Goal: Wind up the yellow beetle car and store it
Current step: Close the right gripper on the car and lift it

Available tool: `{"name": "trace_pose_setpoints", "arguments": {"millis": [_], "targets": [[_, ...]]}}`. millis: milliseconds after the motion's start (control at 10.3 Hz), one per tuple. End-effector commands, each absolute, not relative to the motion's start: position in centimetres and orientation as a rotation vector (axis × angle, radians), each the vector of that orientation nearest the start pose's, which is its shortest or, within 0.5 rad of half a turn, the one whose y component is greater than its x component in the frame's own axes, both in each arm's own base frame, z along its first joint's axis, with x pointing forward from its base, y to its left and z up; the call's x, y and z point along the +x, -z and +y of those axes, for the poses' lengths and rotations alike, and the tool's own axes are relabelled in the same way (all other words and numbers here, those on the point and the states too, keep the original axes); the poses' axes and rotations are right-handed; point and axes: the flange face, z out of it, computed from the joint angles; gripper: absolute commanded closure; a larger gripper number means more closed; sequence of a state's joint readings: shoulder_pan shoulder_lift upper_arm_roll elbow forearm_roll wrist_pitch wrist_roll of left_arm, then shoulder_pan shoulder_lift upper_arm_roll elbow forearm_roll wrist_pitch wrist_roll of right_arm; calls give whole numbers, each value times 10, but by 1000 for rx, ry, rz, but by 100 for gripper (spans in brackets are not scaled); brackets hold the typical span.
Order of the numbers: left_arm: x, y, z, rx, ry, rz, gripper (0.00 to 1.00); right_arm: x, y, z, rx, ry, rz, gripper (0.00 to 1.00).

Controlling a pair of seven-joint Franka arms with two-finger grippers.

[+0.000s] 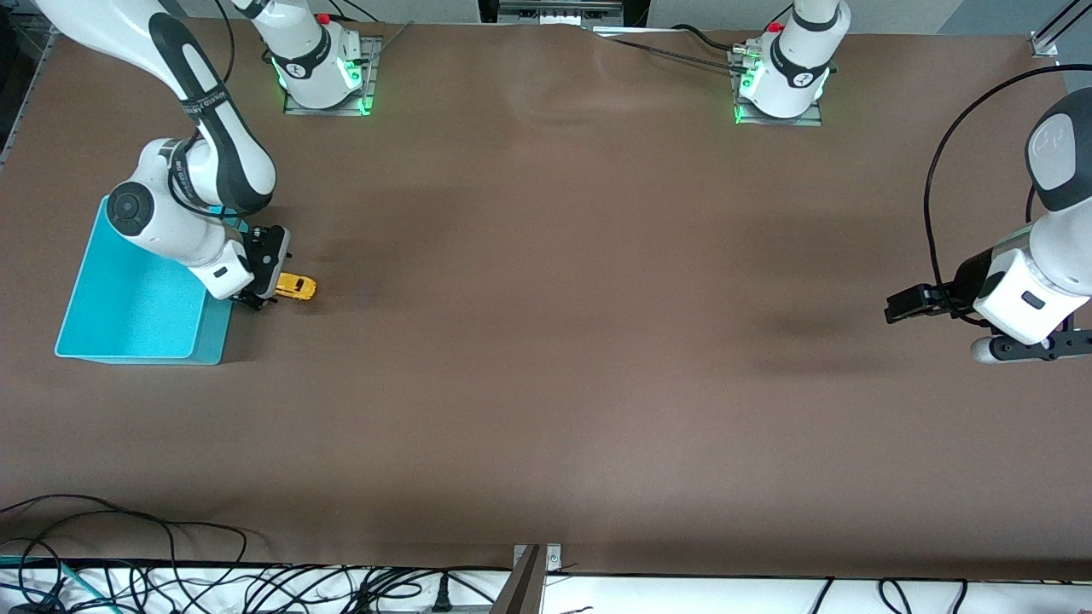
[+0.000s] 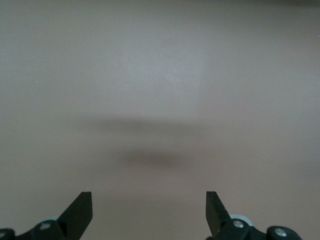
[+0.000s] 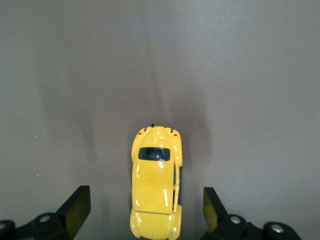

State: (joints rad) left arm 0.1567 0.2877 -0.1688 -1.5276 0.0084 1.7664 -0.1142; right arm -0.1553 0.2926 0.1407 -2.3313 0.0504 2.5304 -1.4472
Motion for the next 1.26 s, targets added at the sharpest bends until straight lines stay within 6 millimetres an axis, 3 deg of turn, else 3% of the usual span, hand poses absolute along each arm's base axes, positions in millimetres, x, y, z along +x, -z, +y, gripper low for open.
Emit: {"name": "trace_pose_setpoints", "arguments": {"millis": [0,193,290,387,483,580,773,1160], "targets": [[642,-488,7,-3179,-97,-130,0,495,-191,-8,-2336,0,-1956,0],[643,-487,7,-3180,-99,-130,0,492,-186,-8,-2348,20,-1963,2],[643,-486,7,-3180,-102,-130,0,492,-186,-8,-2345,19,-1964,19],[645,-479,8,-3181,-119,-133,0,492,-188,-7,-2329,21,-1986,50],[645,-478,10,-3181,-119,-135,0,494,-192,-8,-2287,28,-2041,92],[645,-478,13,-3182,-118,-143,0,495,-201,-8,-2272,25,-2057,100],[645,-477,11,-3183,-123,-138,0,493,-223,-7,-2239,-17,-2064,100],[647,-471,11,-3184,-138,-143,0,489,-303,-2,-2095,-113,-2131,100]]}}
